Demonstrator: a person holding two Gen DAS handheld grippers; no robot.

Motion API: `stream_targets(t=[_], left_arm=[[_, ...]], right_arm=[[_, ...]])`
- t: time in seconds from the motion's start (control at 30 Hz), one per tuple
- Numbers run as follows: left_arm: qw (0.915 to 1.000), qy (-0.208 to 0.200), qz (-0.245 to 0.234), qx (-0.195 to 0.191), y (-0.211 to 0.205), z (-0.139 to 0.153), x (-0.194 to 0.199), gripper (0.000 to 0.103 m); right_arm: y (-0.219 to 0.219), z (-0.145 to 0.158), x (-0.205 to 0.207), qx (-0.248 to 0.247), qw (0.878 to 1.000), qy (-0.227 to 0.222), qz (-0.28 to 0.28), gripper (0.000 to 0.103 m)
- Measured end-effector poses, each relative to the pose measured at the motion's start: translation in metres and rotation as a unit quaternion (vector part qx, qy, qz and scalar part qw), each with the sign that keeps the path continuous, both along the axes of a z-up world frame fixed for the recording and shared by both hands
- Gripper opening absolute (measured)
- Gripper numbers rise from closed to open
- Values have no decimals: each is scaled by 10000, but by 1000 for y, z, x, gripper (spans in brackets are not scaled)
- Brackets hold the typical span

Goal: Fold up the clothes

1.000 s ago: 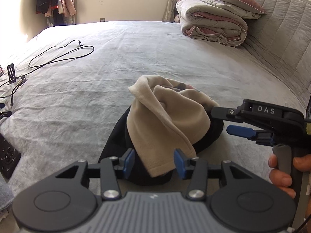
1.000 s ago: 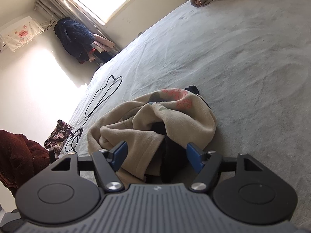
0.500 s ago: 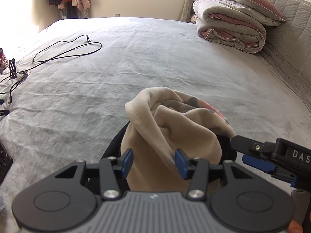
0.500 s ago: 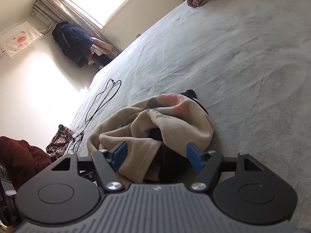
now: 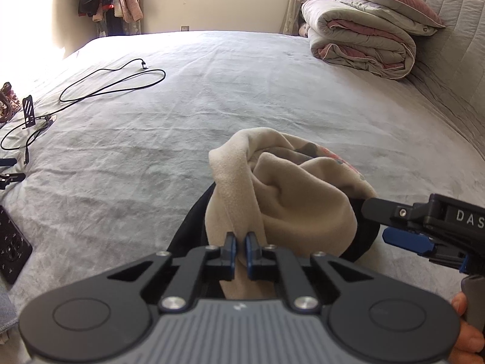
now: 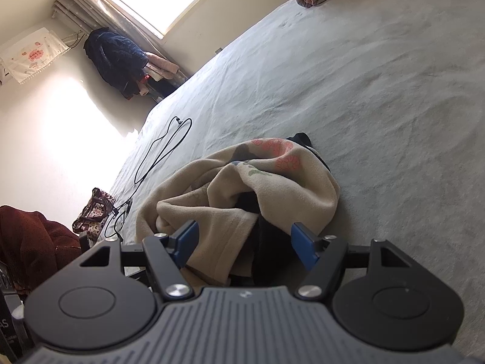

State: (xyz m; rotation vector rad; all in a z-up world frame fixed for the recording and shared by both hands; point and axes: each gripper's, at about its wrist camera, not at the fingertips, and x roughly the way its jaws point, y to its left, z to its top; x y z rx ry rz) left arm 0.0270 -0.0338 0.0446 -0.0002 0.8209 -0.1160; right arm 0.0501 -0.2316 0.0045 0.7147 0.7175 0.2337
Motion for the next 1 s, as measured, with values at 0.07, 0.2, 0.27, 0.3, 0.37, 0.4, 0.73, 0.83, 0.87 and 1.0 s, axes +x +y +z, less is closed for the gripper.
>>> stream_targets(t=[0.07, 0.2, 0.27, 0.3, 0.37, 0.4, 0.73, 0.83, 0.87, 1.0], left_arm=[[10000, -31, -30, -37, 2, 3, -4, 6], [9999, -94, -90, -112, 6, 10, -11, 6], [9997, -124, -120, -148, 9, 13, -15, 6], [9997, -135, -136, -157, 9, 14, -17, 6], [9995, -166, -185, -179, 9, 16, -22, 6], [9994, -182, -220, -180, 9, 17, -25, 5], [9974, -228, -644, -249, 2, 16, -63, 5], [9964, -163, -779, -298, -2, 10, -75, 5], [9960, -129, -835, -305, -3, 7, -80, 5], [9939, 10, -1054, -317, -10, -5, -97, 5]], right_arm=[[0, 0, 0, -7, 10000, 2, 7, 71], [0, 0, 0, -25, 10000, -17, 10, 71], [0, 1, -1, -37, 10000, -48, 8, 71], [0, 2, -1, -46, 10000, -65, 3, 71], [0, 4, -3, -70, 9999, -113, -1, 71], [-1, 5, -3, -75, 9999, -138, 3, 71], [0, 8, -3, -65, 9997, -247, 14, 71], [-2, 8, -2, -53, 9997, -248, 4, 71], [-2, 7, -2, -54, 9997, -243, 0, 71], [-1, 5, -2, -56, 9997, -219, -22, 71]])
